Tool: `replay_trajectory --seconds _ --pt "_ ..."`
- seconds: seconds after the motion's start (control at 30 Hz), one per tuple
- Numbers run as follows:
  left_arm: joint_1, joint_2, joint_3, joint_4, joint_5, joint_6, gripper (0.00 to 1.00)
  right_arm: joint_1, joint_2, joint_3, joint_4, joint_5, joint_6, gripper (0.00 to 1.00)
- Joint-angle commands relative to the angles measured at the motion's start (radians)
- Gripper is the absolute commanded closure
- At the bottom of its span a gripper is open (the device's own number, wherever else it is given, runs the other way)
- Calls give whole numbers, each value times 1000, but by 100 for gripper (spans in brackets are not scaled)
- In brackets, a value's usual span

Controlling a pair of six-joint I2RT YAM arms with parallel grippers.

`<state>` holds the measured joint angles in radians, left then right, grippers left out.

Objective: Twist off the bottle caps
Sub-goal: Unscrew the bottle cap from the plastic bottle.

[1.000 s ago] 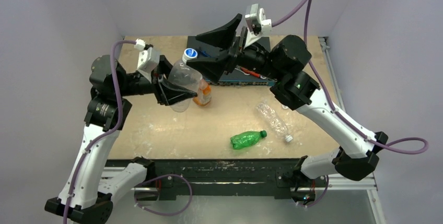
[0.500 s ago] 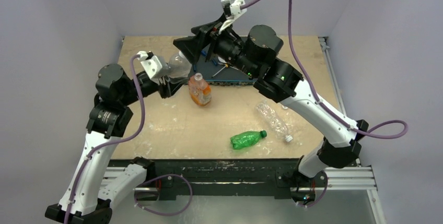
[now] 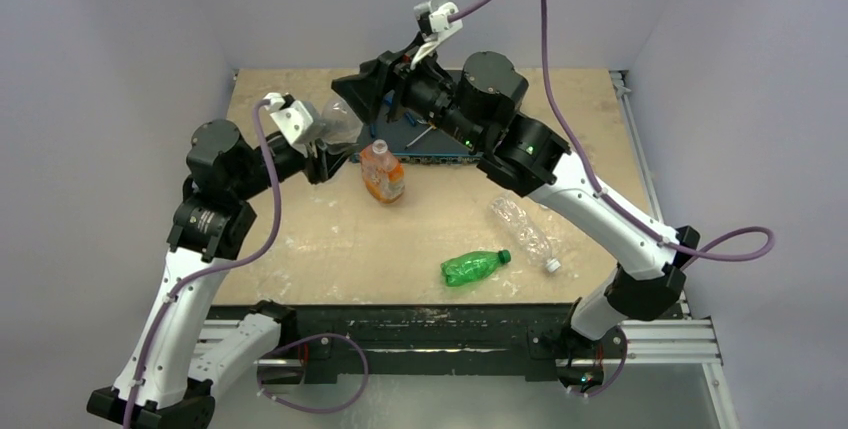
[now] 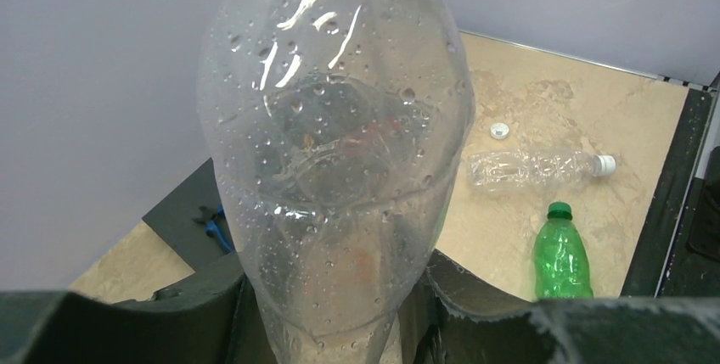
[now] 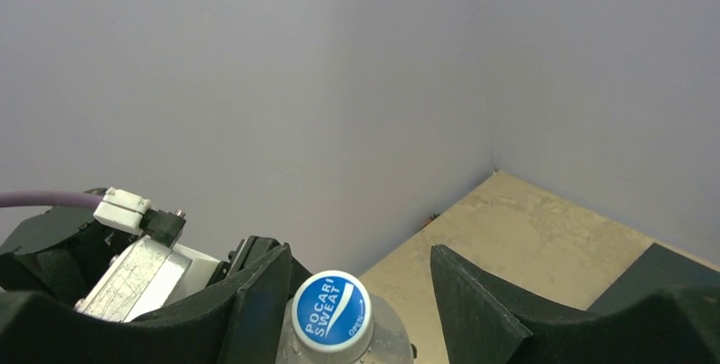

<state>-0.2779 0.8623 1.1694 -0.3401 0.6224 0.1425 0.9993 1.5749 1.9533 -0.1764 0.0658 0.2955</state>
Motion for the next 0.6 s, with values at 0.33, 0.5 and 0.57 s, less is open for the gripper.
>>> replay_trajectory --seconds 0.33,0.5,0.57 --pt "1 8 20 36 -28 -52 96 1 -52 -94 128 15 57 74" --pt "1 0 7 40 -17 -57 96 1 -60 -102 151 -8 56 92" --pt "2 -1 0 49 -1 -69 96 1 -58 -95 159 -51 52 99"
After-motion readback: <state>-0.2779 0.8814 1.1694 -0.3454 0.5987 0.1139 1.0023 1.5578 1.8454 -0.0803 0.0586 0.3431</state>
